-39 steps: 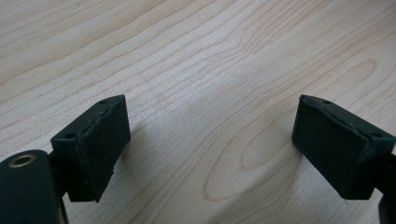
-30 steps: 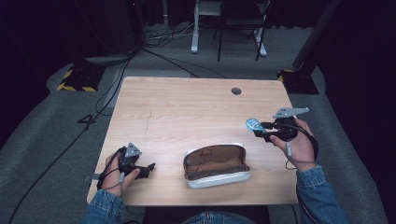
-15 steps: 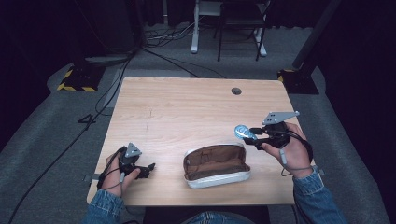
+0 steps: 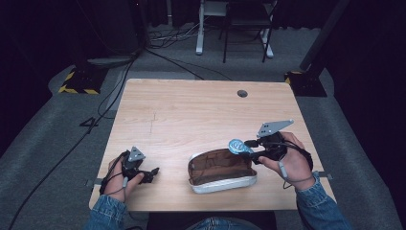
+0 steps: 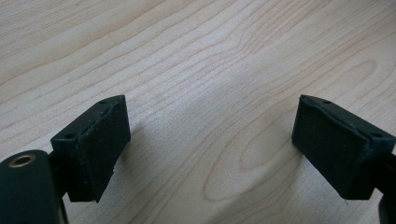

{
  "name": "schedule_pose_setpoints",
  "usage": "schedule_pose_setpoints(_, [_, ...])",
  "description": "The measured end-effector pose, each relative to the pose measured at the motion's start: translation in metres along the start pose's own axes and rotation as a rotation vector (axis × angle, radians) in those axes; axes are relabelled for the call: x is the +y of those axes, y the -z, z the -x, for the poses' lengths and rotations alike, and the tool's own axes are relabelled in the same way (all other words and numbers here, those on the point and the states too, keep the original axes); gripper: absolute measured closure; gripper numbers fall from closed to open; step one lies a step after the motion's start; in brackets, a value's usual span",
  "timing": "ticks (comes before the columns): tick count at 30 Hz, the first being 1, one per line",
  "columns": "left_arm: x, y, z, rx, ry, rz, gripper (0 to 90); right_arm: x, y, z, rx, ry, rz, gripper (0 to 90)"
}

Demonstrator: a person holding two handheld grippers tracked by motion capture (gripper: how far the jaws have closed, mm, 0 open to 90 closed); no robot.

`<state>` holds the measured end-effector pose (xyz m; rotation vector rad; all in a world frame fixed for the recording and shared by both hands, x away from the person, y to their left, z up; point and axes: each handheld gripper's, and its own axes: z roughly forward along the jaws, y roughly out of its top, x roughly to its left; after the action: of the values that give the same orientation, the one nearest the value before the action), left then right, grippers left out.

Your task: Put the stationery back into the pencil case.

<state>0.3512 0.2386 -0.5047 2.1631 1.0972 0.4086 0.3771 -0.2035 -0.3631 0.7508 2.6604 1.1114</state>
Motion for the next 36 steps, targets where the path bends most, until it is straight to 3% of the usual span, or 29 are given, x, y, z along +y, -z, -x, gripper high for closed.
schedule_pose_setpoints(10, [0.000,0.000,0.000,0.000,0.000,0.000,11.6,0.003,-0.017,-0.014,0.080,0.020,-0.057,50.5])
schedule_pose_setpoints(17, [0.000,0.000,0.000,-0.001,0.000,-0.001,11.6,0.002,-0.029,-0.018,0.143,0.002,-0.098,50.5])
schedule_pose_setpoints(36, [0.001,0.000,0.000,-0.001,-0.010,-0.006,11.6,0.001,-0.056,-0.021,0.235,-0.007,-0.153,50.4])
